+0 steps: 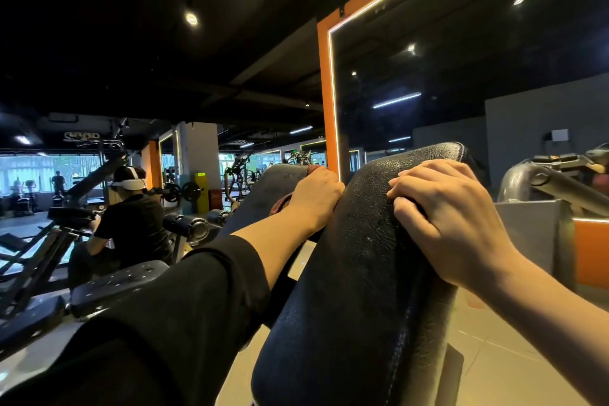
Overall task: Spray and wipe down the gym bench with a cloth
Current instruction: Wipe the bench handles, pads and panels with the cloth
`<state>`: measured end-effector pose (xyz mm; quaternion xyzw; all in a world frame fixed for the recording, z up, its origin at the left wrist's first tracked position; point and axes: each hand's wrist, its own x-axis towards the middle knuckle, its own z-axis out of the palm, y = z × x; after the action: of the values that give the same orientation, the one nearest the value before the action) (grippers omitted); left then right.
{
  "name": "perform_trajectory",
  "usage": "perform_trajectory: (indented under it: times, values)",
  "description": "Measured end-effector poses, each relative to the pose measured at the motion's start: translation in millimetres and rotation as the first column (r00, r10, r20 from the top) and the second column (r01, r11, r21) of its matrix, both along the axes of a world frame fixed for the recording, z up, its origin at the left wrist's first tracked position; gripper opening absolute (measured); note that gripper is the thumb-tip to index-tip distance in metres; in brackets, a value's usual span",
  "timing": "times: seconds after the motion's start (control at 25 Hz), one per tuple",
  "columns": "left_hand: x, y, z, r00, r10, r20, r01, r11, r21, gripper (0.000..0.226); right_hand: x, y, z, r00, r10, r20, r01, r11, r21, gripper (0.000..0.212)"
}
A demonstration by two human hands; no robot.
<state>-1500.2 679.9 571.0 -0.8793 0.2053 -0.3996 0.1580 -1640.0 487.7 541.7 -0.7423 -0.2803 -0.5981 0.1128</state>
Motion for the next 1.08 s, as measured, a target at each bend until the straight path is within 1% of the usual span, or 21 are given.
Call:
perform_trajectory:
  times: [0.04,0.08,0.12,0.16,0.2,0.24,0.28,0.32,0.36,0.52,0.56,0.64,0.68,0.72,0.76,0.8,0.84,0.88,0.96,1.04,1.08]
  values:
    - [-9,1,-2,0.997,-0.05,-0.057,0.045,0.994,-0.098,0.016,0,0,0,1.0,0.002,-0.003,-0.002,1.0,0.001,0.041]
    - [-19,2,-2,0.99,-0.121,-0.075,0.098,0.962,-0.253,0.015,1,-1,1,1.0,0.004,-0.005,-0.005,1.0,-0.001,0.042]
    - [-32,4,0,0.98,-0.195,-0.038,0.158,0.882,-0.445,0.018,1,-3,1,1.0,0.008,-0.011,-0.008,1.0,-0.005,0.042]
    - [-44,7,2,0.963,-0.268,0.035,0.226,0.729,-0.646,0.022,1,-4,1,1.0,0.009,-0.019,-0.009,1.0,-0.003,0.043]
    - [-57,8,3,0.932,-0.354,0.08,0.272,0.537,-0.798,0.025,0,-4,1,1.0,0.009,-0.026,-0.009,1.0,0.003,0.042]
    - [-71,5,2,0.877,-0.475,0.077,0.28,0.374,-0.884,0.027,-1,-4,2,0.999,0.015,-0.032,-0.015,1.0,0.012,0.041]
    - [-87,0,-2,0.792,-0.609,0.039,0.266,0.288,-0.92,0.029,-2,-4,2,0.999,0.03,-0.036,-0.029,0.999,0.025,0.038]
    - [-102,-6,-10,0.711,-0.703,-0.01,0.252,0.269,-0.93,0.032,-5,-4,1,0.998,0.045,-0.042,-0.043,0.998,0.044,0.036]
    - [-120,-14,-21,0.673,-0.739,-0.042,0.263,0.292,-0.92,0.037,-11,-5,-1,0.997,0.055,-0.054,-0.051,0.996,0.068,0.034]
    - [-193,-32,-69,0.644,-0.764,0.026,0.456,0.357,-0.815,0.052,-45,-20,-10,0.986,0.026,-0.162,0.004,0.984,0.18,0.042]
    - [-210,-30,-77,0.617,-0.787,0.026,0.513,0.376,-0.772,0.055,-53,-24,-13,0.983,-0.016,-0.181,0.045,0.986,0.159,0.041]
    - [-220,-16,-86,0.587,-0.809,-0.034,0.587,0.454,-0.67,0.063,-63,-32,-14,0.969,-0.137,-0.207,0.149,0.988,0.045,0.039]
    - [-212,-10,-85,0.598,-0.8,-0.04,0.59,0.474,-0.653,0.066,-66,-35,-14,0.954,-0.193,-0.23,0.192,0.981,-0.028,0.039]
    - [-199,-7,-79,0.635,-0.772,-0.026,0.549,0.474,-0.689,0.067,-69,-37,-12,0.936,-0.23,-0.265,0.214,0.973,-0.088,0.042]
    - [-184,-10,-68,0.697,-0.717,0.003,0.454,0.439,-0.775,0.063,-72,-38,-10,0.921,-0.248,-0.299,0.219,0.967,-0.129,0.048]
    - [-169,-18,-55,0.763,-0.646,0.02,0.33,0.363,-0.871,0.056,-74,-39,-7,0.908,-0.258,-0.329,0.218,0.964,-0.154,0.052]
    - [-160,-31,-43,0.818,-0.575,0.034,0.246,0.296,-0.923,0.05,-76,-40,-4,0.895,-0.269,-0.356,0.222,0.961,-0.166,0.055]
    - [-157,-45,-37,0.839,-0.54,0.059,0.246,0.281,-0.928,0.048,-77,-41,-1,0.884,-0.276,-0.377,0.228,0.959,-0.168,0.055]
    - [-163,-63,-38,0.795,-0.599,0.09,0.355,0.34,-0.871,0.052,-76,-44,7,0.884,-0.263,-0.387,0.232,0.965,-0.125,0.052]
    - [-176,-58,-50,0.697,-0.713,0.078,0.497,0.403,-0.769,0.056,-70,-50,15,0.89,-0.239,-0.388,0.224,0.971,-0.084,0.05]
    - [-183,-50,-57,0.655,-0.754,0.053,0.562,0.438,-0.702,0.056,-64,-52,18,0.887,-0.239,-0.395,0.216,0.971,-0.102,0.051]
